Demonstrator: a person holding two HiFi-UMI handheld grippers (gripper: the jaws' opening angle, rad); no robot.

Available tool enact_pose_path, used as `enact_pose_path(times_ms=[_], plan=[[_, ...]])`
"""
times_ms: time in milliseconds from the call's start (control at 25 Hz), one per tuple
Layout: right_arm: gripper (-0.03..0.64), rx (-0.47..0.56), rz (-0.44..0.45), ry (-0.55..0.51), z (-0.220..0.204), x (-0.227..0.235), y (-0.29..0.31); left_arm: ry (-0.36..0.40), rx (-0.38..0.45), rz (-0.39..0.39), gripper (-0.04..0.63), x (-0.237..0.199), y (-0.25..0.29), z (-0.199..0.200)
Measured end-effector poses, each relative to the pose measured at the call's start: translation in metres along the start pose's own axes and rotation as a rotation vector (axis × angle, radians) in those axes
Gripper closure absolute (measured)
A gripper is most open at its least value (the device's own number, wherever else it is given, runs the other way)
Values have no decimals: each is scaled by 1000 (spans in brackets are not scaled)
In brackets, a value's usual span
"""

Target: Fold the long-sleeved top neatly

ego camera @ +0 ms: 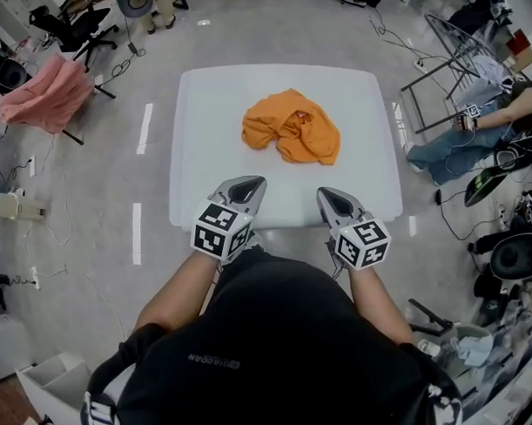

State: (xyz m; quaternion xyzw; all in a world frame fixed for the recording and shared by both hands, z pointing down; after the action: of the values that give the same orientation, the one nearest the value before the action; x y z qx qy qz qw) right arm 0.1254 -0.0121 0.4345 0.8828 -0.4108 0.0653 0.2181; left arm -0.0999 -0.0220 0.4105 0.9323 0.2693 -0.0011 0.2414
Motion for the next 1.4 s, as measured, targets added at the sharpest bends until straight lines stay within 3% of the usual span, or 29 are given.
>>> enact_pose_path(times_ms=[360,680,920,1160,1400], plan=[[612,-31,-47,10,9,14,51,26,-35,-46,589,-58,37,8],[612,-64,-66,31,9,35,67,12,-80,-67,589,-71,62,5],[612,-108,-64,-11,17,66,77,-31,-85,14,589,-77,68,4],[605,-225,-63,-100,17,107,97,-107,-108,100,589,-75,75,-6],[499,-335,-48,-208,10,122,130,-152,-131,171,589,-65,76,-14]])
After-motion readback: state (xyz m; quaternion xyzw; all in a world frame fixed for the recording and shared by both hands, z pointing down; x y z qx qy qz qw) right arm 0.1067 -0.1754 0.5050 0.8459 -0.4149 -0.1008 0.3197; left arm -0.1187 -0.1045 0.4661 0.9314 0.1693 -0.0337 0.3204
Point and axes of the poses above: the fingertips, and each gripper's own axes: y forward along the fingers, x to its right, z out of its top, the point moved 8 cm from there along -y, backward along the fingers, and after that the axes turned 9 degrees about z, right-handed, at the moved point
